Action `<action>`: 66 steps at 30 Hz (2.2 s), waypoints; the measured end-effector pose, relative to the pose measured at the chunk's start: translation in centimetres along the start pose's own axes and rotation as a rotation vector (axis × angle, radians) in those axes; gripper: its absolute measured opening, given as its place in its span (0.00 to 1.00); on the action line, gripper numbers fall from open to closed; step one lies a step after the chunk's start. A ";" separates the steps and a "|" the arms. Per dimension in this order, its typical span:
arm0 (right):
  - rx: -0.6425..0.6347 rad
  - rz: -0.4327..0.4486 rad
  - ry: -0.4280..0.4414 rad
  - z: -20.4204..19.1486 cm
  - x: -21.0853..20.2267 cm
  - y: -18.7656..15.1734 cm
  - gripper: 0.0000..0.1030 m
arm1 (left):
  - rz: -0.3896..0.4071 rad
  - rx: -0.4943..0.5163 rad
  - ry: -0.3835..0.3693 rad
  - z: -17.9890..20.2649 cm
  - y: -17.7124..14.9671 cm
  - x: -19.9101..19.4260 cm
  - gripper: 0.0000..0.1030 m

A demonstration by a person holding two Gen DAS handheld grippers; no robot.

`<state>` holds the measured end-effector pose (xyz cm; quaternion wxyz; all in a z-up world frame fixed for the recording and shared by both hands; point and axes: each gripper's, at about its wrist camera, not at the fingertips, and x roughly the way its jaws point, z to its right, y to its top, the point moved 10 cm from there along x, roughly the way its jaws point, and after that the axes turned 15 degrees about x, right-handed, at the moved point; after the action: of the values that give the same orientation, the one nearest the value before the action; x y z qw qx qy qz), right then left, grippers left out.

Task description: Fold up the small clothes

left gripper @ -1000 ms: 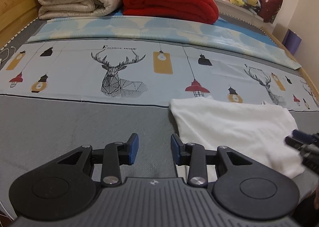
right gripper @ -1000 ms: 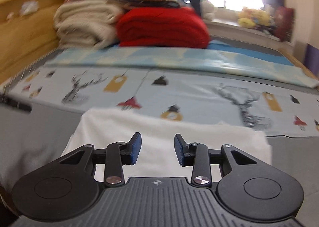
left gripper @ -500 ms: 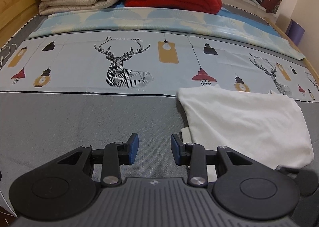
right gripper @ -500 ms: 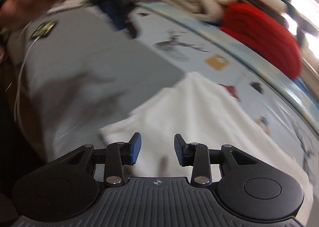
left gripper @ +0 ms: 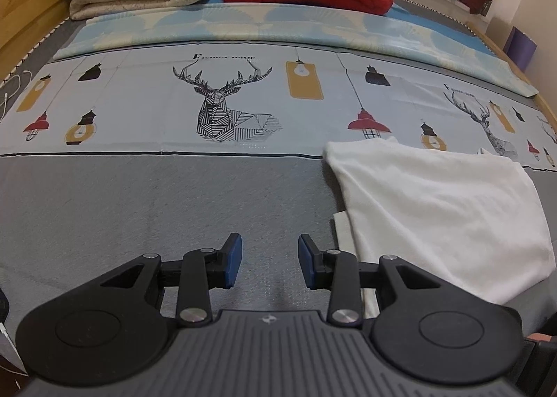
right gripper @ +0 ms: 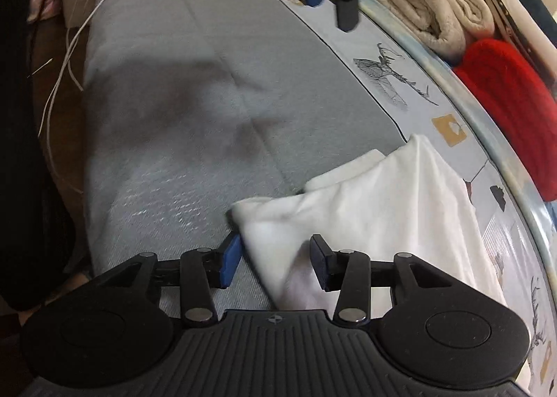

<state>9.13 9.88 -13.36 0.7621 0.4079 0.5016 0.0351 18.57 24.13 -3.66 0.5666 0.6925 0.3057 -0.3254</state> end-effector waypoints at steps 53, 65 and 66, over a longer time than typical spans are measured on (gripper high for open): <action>0.368 0.313 0.196 8.4 -13.1 3.8 0.05 | -0.163 -0.242 -0.201 8.3 4.4 7.5 0.16; 0.308 0.341 0.264 4.4 -12.3 7.0 0.05 | -0.119 -0.269 -0.165 5.2 4.4 5.0 0.15; 0.316 0.340 0.255 4.8 -12.4 6.8 0.05 | -0.116 -0.266 -0.167 5.6 4.7 5.2 0.15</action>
<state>9.22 5.90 1.02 0.6028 0.5926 0.5170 0.1352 24.84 18.07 -5.87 0.6571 0.5630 0.3372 -0.3708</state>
